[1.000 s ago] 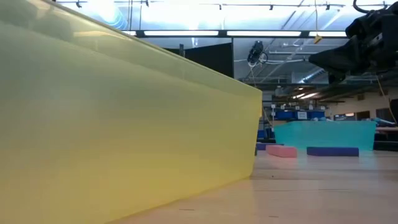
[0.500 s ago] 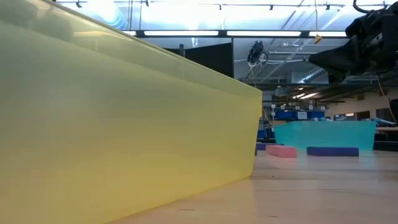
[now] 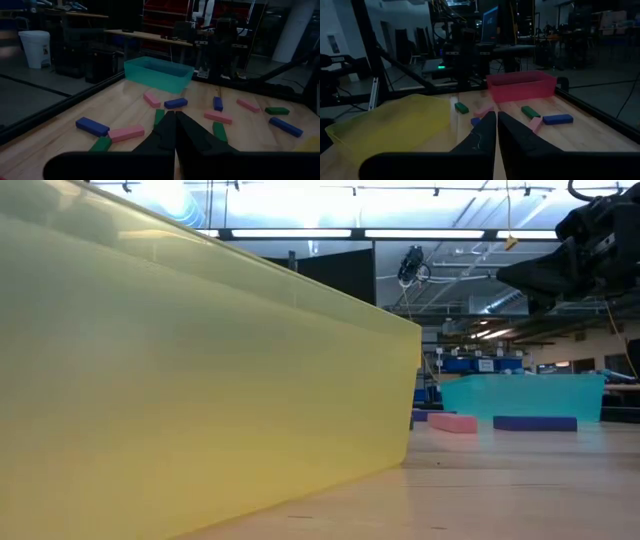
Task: Sort blocks
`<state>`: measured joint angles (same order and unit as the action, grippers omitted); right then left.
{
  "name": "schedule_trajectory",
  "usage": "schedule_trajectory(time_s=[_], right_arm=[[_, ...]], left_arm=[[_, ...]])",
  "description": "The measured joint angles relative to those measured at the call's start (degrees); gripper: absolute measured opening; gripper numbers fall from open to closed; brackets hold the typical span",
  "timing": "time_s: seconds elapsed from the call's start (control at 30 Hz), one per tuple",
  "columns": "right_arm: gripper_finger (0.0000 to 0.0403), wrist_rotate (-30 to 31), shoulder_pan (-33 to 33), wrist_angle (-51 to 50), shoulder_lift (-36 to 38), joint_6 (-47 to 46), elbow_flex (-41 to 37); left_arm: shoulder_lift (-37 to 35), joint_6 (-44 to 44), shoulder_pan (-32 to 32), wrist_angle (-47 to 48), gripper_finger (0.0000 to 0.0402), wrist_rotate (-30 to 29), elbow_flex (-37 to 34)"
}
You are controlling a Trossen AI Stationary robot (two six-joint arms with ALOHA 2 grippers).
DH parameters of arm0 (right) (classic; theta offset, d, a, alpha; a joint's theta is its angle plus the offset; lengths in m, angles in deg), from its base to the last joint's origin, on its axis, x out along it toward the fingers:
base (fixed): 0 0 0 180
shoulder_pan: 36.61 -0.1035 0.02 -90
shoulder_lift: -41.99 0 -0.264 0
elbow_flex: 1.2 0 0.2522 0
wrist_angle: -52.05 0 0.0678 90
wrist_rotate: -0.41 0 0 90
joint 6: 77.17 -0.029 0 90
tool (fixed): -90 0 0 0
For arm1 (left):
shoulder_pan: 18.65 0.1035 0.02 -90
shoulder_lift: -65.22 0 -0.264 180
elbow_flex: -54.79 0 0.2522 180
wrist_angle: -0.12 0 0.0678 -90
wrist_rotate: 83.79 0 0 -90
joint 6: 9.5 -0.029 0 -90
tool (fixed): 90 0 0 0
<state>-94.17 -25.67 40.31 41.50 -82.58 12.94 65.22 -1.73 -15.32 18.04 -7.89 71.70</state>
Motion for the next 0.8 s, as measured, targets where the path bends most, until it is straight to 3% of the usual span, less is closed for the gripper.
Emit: schedule_trajectory(time_s=[0.33, 0.47, 0.67, 0.73, 0.8], right_arm=[[0.0029, 0.41, 0.02, 3.28, -0.04, 0.0, 0.0], [0.0029, 0.45, -0.14, 15.85, -0.05, -5.42, -0.02], [0.0029, 3.15, -0.07, 44.36, -2.7, -18.33, 0.7], [0.0029, -0.64, 0.19, 42.61, -3.87, -20.77, 3.72], [0.0029, -5.88, 0.35, 34.54, -6.19, -21.2, 7.9]], left_arm=[[0.01, -0.02, 0.0, 0.0, 0.0011, 0.0, 0.01], [-0.01, 0.0, 0.0, 0.0, 0.0011, 0.01, 0.01], [0.01, 0.08, 0.0, -2.35, 0.0011, 0.0, 0.0], [0.01, 2.47, 0.0, -5.83, 0.0011, 0.01, 0.01], [0.01, 10.03, 0.0, -10.8, 0.0011, 0.06, 0.01]])
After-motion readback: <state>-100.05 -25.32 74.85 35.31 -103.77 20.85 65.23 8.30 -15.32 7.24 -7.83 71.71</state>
